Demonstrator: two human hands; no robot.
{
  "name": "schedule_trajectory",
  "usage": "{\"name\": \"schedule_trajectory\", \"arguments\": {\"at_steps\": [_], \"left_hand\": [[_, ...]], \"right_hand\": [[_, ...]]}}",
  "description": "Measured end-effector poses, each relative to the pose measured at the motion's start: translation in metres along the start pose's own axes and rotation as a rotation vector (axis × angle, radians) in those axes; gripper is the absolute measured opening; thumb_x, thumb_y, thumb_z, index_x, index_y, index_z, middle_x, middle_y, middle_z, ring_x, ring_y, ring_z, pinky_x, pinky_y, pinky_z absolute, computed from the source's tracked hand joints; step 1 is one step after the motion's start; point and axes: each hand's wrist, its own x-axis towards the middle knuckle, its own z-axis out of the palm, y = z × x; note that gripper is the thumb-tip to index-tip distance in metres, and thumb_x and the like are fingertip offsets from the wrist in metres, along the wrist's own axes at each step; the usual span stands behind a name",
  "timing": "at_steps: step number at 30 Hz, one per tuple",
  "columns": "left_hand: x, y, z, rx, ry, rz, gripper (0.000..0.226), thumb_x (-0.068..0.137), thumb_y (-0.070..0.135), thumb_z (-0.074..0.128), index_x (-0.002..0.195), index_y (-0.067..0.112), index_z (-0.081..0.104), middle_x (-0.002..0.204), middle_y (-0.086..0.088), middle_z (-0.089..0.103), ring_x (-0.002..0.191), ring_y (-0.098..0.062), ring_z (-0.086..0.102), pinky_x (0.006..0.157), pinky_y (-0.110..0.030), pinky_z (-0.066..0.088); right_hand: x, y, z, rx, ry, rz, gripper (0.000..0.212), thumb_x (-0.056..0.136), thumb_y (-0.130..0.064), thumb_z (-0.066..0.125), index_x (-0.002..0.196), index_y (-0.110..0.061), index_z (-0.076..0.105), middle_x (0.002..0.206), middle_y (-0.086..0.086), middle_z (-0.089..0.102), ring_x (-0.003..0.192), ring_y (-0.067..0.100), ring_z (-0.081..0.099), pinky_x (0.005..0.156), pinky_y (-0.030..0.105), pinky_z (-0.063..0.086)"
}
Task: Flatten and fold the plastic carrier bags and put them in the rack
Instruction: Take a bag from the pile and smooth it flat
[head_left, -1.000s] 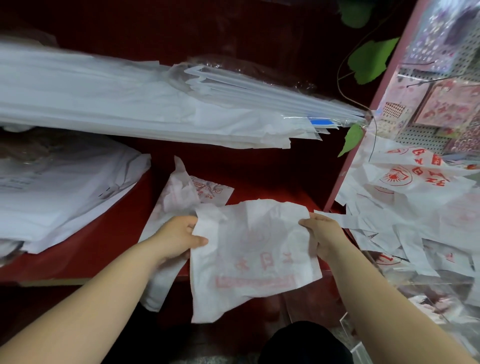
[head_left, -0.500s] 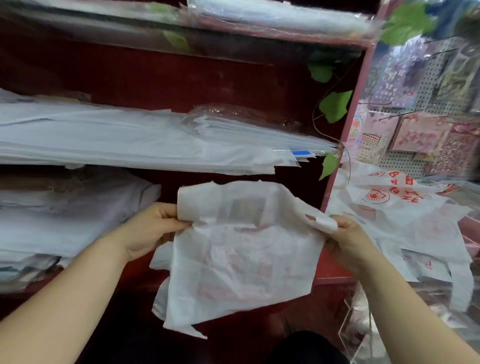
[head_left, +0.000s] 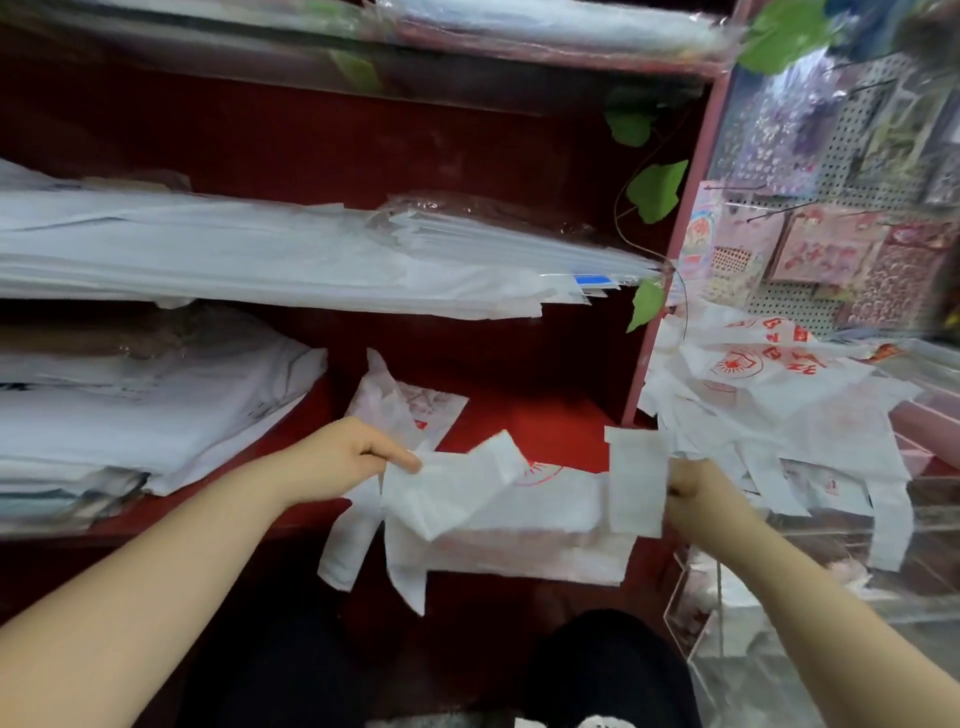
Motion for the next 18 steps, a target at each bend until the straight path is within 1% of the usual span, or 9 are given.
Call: {"name": "schedule_trajectory", "arguments": {"at_steps": [2,3,5,6,8,10,12,15,18], "left_hand": [[0.003,-0.006,0.007,0.049,-0.041,-0.052,0.035,0.093,0.001,0.044,0.104,0.026,0.066,0.118,0.008,0.059,0.110,0.003,0.049,0.093,-0.010,0.034],[0.004,-0.008,0.010,-0.004,-0.043,-0.070,0.031,0.093,0.007,0.047,0.104,0.028,0.065,0.122,0.006,0.057,0.116,-0.003,0.045,0.098,-0.017,0.031],[0.005,-0.010,0.015,-0.162,0.021,-0.087,0.017,0.089,0.022,0.055,0.089,0.034,0.067,0.113,0.009,0.060,0.116,-0.005,0.045,0.098,-0.024,0.032],[0.005,-0.011,0.017,-0.206,0.069,-0.073,0.014,0.089,0.026,0.057,0.084,0.034,0.067,0.104,0.012,0.062,0.110,-0.004,0.047,0.093,-0.022,0.034],[0.008,-0.012,0.020,-0.229,0.239,-0.031,0.016,0.088,0.020,0.058,0.077,0.028,0.067,0.084,0.015,0.062,0.090,-0.001,0.054,0.075,-0.009,0.037],[0.010,-0.010,0.026,-0.258,0.407,-0.004,0.018,0.083,0.012,0.065,0.072,0.026,0.065,0.075,0.012,0.060,0.075,-0.002,0.054,0.063,-0.007,0.037],[0.012,-0.009,0.030,-0.337,0.508,-0.014,0.022,0.079,0.006,0.068,0.071,0.025,0.060,0.078,0.006,0.059,0.073,-0.009,0.053,0.063,-0.014,0.039],[0.015,-0.006,0.029,-0.520,0.533,-0.012,0.033,0.078,-0.002,0.066,0.082,0.028,0.053,0.085,0.003,0.058,0.073,-0.013,0.055,0.063,-0.024,0.045],[0.015,-0.002,0.025,-0.604,0.515,0.021,0.039,0.078,-0.006,0.064,0.089,0.030,0.053,0.090,0.000,0.059,0.076,-0.013,0.058,0.069,-0.029,0.050]], "right_hand": [[0.000,0.009,0.012,-0.135,0.043,-0.045,0.039,0.076,0.021,0.053,0.069,-0.011,0.076,0.093,-0.001,0.073,0.082,-0.005,0.058,0.069,-0.004,0.037],[0.002,0.014,0.016,-0.154,0.085,-0.035,0.035,0.076,0.022,0.051,0.075,-0.003,0.075,0.103,0.008,0.069,0.091,0.006,0.056,0.078,-0.002,0.038],[0.005,0.019,0.021,-0.154,0.146,0.001,0.036,0.077,0.024,0.046,0.084,0.001,0.074,0.105,0.012,0.066,0.093,0.012,0.056,0.090,0.019,0.047],[0.006,0.021,0.021,-0.134,0.146,0.036,0.038,0.078,0.023,0.043,0.087,0.000,0.073,0.103,0.008,0.065,0.089,0.006,0.058,0.088,0.024,0.049],[0.007,0.016,0.021,-0.083,0.128,0.097,0.039,0.083,0.018,0.041,0.096,-0.002,0.071,0.100,-0.001,0.061,0.074,-0.009,0.057,0.075,0.009,0.046],[0.009,0.009,0.019,0.042,0.121,0.135,0.039,0.085,0.013,0.041,0.097,-0.010,0.070,0.100,-0.002,0.063,0.078,-0.005,0.058,0.074,0.009,0.043],[0.008,0.002,0.014,0.222,0.107,0.162,0.039,0.086,0.011,0.041,0.086,-0.016,0.069,0.094,-0.005,0.066,0.086,0.003,0.058,0.080,0.014,0.045],[0.009,-0.003,0.011,0.364,0.108,0.165,0.033,0.089,0.002,0.046,0.075,-0.019,0.067,0.078,-0.014,0.067,0.079,-0.004,0.059,0.079,0.015,0.043],[0.012,0.001,0.011,0.434,0.144,0.165,0.012,0.089,-0.010,0.055,0.091,-0.022,0.056,0.091,-0.008,0.065,0.082,0.002,0.058,0.076,0.020,0.042]]}}
